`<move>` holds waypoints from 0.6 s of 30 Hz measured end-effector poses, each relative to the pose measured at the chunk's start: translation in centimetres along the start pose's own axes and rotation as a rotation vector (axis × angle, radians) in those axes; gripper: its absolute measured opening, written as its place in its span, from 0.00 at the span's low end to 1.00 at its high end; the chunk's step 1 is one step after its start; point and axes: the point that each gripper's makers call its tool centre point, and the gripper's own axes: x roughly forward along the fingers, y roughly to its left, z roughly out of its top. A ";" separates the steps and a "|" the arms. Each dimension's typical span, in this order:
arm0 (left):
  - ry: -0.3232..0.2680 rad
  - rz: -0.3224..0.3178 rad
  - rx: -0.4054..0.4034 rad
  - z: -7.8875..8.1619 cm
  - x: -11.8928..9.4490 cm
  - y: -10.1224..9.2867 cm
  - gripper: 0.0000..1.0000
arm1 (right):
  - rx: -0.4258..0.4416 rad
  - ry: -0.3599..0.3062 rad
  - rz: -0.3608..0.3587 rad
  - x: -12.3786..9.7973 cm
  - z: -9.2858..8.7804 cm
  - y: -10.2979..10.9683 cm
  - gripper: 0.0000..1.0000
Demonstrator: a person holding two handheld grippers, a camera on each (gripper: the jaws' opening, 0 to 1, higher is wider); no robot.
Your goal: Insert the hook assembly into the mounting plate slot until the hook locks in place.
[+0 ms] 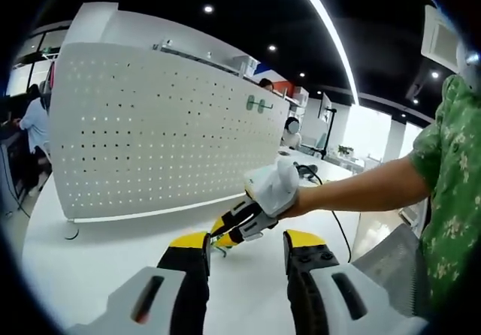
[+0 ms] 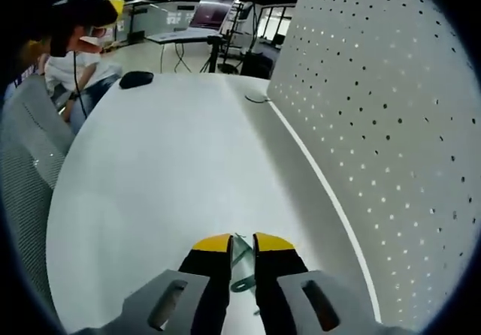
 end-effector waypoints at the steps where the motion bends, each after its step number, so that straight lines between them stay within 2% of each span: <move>1: 0.000 -0.001 0.000 0.0 0.0 0.0 0.40 | -0.008 0.005 0.001 0.1 0.0 0.0 0.09; 18: 0.003 -0.001 -0.006 -0.1 0.2 0.0 0.40 | -0.099 0.050 0.042 0.8 -0.5 0.3 0.06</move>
